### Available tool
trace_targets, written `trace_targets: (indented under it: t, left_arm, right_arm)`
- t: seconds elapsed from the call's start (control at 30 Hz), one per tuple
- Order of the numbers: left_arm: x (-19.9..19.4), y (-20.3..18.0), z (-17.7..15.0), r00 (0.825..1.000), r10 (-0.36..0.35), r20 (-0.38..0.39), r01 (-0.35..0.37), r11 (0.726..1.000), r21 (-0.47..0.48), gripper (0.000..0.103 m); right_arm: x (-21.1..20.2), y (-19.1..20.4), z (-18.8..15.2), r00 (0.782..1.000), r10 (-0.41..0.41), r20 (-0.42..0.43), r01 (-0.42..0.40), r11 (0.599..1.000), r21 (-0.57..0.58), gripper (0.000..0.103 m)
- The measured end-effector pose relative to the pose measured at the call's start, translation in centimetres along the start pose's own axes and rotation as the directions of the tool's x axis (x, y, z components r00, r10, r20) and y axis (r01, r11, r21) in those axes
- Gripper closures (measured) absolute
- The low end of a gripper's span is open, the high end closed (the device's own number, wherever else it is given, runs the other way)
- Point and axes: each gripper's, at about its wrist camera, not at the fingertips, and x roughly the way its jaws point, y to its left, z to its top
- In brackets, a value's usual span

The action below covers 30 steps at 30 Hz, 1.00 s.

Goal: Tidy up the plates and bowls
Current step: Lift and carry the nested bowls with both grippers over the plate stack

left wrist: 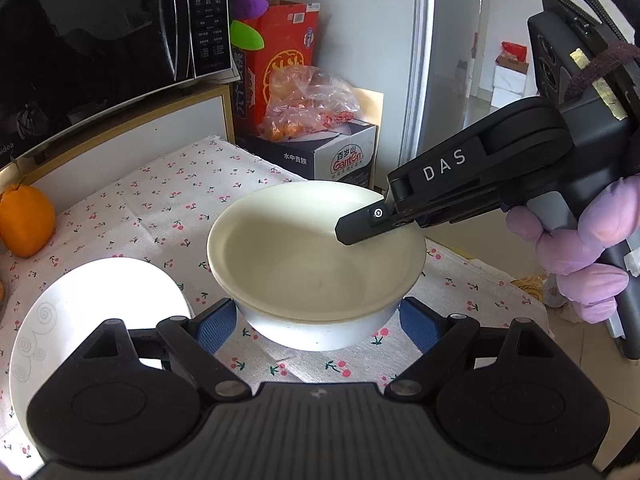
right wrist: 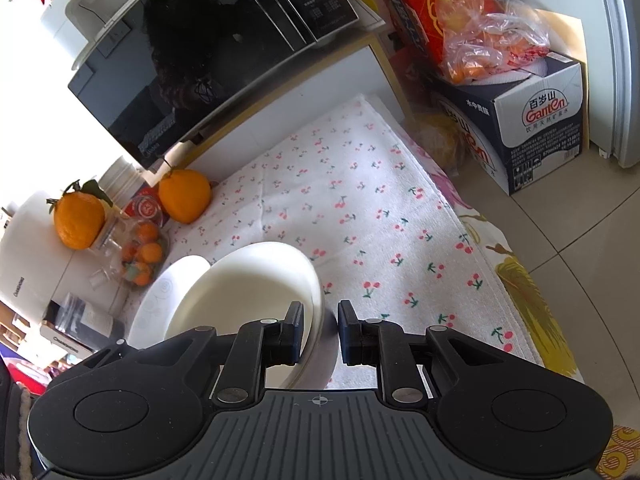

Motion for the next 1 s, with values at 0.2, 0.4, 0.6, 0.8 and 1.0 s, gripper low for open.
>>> trace_targets:
  t: [0.2, 0.4, 0.6, 0.8, 1.0]
  left_arm:
    - [-1.4, 1.2, 0.1, 1.000, 0.019, 0.013, -0.019, 1.000, -0.005, 0.016]
    - [-2.8, 2.6, -0.4, 0.999, 0.045, 0.029, -0.045, 0.999, -0.015, 0.016]
    - [-4.0, 4.5, -1.0, 0.997, 0.067, 0.035, -0.066, 0.997, -0.034, 0.016]
    - [-5.0, 6.6, -2.0, 0.996, 0.088, 0.029, -0.086, 0.994, -0.063, 0.016]
    - [-5.5, 8.4, -2.9, 0.994, 0.105, 0.013, -0.103, 0.990, -0.096, 0.016]
  right_arm:
    - [0.2, 1.9, 0.3, 1.000, 0.023, 0.017, -0.023, 1.000, 0.000, 0.085]
    - [1.0, 4.3, 0.5, 0.999, 0.047, 0.023, -0.047, 0.999, -0.015, 0.085]
    - [2.2, 6.9, 0.4, 0.997, 0.070, 0.022, -0.069, 0.997, -0.028, 0.084]
    - [3.9, 9.3, 0.0, 0.996, 0.087, 0.005, -0.086, 0.995, -0.044, 0.084]
    - [5.5, 11.4, -0.5, 0.995, 0.102, -0.007, -0.102, 0.993, -0.053, 0.084]
